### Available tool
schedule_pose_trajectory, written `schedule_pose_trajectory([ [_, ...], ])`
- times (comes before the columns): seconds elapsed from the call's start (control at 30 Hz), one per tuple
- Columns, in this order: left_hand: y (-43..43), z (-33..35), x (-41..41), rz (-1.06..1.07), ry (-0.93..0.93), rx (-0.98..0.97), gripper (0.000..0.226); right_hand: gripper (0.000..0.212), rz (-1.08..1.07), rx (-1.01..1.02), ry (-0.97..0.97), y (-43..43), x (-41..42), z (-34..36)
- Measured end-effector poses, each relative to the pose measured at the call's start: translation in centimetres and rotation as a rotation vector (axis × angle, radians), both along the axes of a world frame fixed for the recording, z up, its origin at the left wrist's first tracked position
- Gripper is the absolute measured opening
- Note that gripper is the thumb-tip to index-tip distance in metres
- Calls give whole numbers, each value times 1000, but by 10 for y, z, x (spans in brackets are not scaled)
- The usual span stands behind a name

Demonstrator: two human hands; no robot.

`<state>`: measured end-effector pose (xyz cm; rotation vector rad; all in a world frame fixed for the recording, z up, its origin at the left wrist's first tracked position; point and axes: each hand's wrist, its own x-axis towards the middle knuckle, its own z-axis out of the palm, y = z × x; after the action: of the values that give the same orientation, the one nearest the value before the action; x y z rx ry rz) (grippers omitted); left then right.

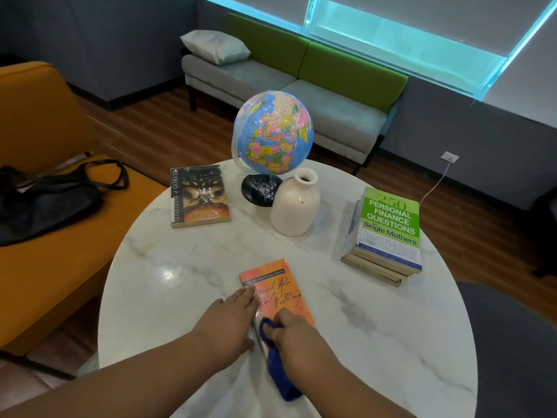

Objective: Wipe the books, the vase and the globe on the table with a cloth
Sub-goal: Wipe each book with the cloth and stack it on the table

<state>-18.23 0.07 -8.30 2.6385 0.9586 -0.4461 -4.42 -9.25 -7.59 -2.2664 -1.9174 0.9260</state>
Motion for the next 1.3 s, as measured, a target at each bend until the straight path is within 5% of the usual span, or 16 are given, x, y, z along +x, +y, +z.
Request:
schedule_pose_trajectory([
  [0.1,2,0,-2,-5,-3,4,80,10,-234,-76,160,-5,7,0],
  [0.23,3,-1,-2,-3,-9,-8,79,16,-575,-9,301,5,32,4],
  [0.4,2,-4,-1,5,-10,-5,80,19,-344,-133,181,-3,25,4],
  [0.6,3,-4,-1,9,-12,-9,81,8,-584,-6,296,11,37,-1],
  [0.73,2,-3,0,6,-6,-10,80,11,-383,-42,203,5,25,-8],
  [0.83,2,-3,-1,4,-6,-12,80,6,-438,-56,295,5,35,-4],
  [0.93,3,-4,-2,4,-14,-13,80,4,-431,33,170,15,45,-3],
  [1.03,3,-4,-1,7,-14,-14,80,35,-77,41,-105,12,32,-6],
  [1.1,2,-4,-1,11,-22,-21,80,42,40,-8,-68,2,23,-8],
  [1.17,2,-4,-2,10,-29,-18,79,32,70,62,33,-7,24,-11],
  [1.3,5,-5,-3,5,-47,-16,77,13,-66,170,-56,-4,42,-9],
])
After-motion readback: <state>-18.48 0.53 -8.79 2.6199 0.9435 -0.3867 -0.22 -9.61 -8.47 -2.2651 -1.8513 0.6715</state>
